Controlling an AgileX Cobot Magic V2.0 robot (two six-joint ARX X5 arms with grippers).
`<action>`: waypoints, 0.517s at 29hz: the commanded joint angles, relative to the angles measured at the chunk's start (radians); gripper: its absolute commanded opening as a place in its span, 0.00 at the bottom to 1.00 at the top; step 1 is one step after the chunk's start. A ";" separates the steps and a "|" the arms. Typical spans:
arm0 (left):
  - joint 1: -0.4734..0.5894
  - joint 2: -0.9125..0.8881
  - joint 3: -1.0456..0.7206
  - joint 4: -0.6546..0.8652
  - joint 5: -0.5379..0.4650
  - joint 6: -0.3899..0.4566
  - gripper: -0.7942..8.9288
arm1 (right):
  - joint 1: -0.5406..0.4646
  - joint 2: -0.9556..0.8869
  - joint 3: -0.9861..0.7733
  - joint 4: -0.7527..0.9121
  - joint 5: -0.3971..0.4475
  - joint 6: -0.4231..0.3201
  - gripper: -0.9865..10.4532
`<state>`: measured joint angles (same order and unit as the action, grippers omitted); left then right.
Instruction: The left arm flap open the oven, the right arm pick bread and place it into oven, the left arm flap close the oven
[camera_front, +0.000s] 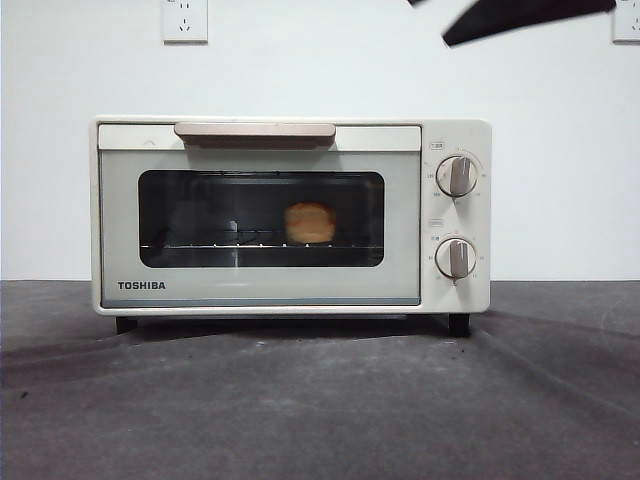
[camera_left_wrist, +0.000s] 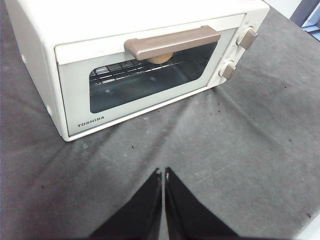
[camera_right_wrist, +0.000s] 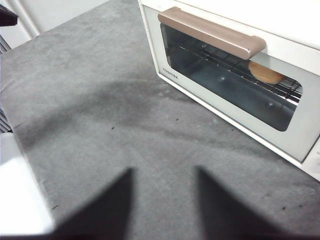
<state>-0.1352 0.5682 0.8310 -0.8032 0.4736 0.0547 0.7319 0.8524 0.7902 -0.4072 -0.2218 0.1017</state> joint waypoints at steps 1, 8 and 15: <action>-0.002 0.003 0.021 0.011 0.000 0.012 0.10 | 0.007 0.009 0.010 0.011 0.024 0.000 0.09; -0.002 0.003 0.021 0.011 0.000 0.012 0.10 | 0.007 0.008 0.010 0.016 0.039 0.002 0.09; -0.002 0.003 0.021 0.011 0.000 0.012 0.10 | 0.007 0.008 0.010 0.016 0.039 0.002 0.09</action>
<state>-0.1352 0.5682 0.8310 -0.8032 0.4736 0.0547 0.7319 0.8524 0.7902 -0.4057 -0.1837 0.1017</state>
